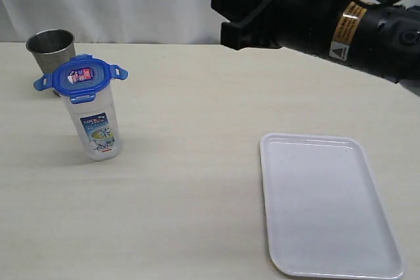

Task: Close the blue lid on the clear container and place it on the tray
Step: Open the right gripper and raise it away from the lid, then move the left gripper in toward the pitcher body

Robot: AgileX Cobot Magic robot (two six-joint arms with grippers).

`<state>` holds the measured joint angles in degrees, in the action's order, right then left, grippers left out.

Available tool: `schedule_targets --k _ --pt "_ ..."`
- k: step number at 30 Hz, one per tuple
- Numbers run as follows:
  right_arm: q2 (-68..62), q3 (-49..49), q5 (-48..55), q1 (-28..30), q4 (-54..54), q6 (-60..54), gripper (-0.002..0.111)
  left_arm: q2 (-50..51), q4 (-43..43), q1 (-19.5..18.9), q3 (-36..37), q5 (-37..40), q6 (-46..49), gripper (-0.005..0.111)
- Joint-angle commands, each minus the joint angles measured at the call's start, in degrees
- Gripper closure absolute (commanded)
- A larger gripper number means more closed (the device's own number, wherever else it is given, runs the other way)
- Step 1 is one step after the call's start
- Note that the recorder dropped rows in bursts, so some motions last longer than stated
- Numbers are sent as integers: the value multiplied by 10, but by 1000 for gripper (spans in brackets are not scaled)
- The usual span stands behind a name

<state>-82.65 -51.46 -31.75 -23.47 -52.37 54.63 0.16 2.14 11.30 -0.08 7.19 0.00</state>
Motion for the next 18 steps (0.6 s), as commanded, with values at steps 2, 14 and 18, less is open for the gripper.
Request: schedule_targets --k 2,14,18 --pt "-62 -58 -177 92 -191 220 104 -2 54 -3 1 -187 -58 107" --pt "-88 -59 -228 122 -207 210 104 -2 66 -3 1 -153 -65 107" --pt "-88 -59 -228 122 -207 210 104 -2 59 -1 1 -156 -64 107"
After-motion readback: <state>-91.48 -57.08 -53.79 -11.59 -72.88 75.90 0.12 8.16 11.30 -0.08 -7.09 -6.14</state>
